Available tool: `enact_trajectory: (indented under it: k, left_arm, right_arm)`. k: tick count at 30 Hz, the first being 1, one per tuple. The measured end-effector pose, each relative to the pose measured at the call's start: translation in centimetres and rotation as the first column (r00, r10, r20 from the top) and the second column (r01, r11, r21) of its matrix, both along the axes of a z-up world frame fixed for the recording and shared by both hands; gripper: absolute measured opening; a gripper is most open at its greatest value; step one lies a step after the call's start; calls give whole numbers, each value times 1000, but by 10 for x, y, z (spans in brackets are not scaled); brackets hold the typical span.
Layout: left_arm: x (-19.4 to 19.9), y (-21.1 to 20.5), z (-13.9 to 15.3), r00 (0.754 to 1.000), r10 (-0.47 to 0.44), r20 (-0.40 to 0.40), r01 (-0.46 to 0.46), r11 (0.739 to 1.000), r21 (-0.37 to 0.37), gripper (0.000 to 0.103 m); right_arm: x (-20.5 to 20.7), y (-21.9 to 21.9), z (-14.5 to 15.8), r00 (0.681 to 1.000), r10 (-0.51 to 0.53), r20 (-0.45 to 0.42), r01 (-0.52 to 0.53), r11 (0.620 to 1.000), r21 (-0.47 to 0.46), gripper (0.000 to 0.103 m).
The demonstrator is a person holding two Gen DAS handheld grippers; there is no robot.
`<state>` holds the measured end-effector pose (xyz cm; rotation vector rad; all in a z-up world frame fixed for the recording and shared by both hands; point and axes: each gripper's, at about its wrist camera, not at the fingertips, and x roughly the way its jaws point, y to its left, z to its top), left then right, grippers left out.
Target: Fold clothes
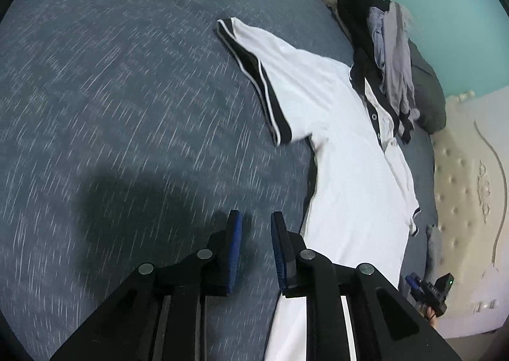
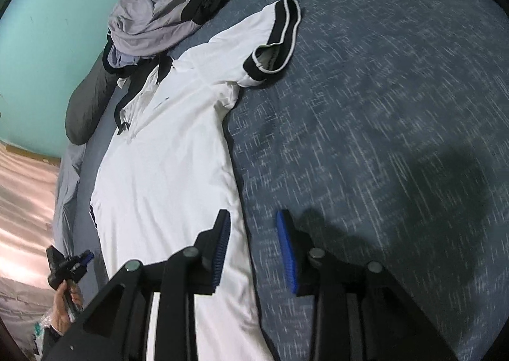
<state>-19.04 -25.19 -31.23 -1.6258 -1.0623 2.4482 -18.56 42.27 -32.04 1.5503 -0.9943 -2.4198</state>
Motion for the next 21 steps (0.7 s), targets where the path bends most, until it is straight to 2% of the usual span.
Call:
enact_trajectory:
  k: [3, 4, 5, 6, 12, 21]
  left_arm:
    - [12, 7, 5, 1000, 0, -5, 0, 997, -82, 23]
    - [13, 10, 6, 1000, -2, -9, 1, 994, -108, 23]
    - [13, 15, 5, 1000, -1, -14, -1, 994, -111, 24]
    - [13, 17, 4, 1000, 2, -16, -4, 994, -111, 24]
    - [12, 35, 5, 999, 2, -51, -9, 990, -140, 27]
    - [-14, 74, 5, 992, -24, -127, 4, 988, -156, 33]
  right_arm:
    - [2, 9, 4, 999, -27, -35, 27, 1000, -9, 32]
    - [0, 12, 5, 998, -36, -47, 36, 999, -1, 37]
    - [-2, 15, 7, 997, -45, -58, 46, 999, 8, 48]
    - [-4, 19, 9, 996, -54, -68, 55, 998, 14, 53]
    - [-32, 34, 16, 989, -88, -116, 91, 995, 27, 54]
    - [-79, 49, 12, 983, -141, -113, 147, 988, 43, 54]
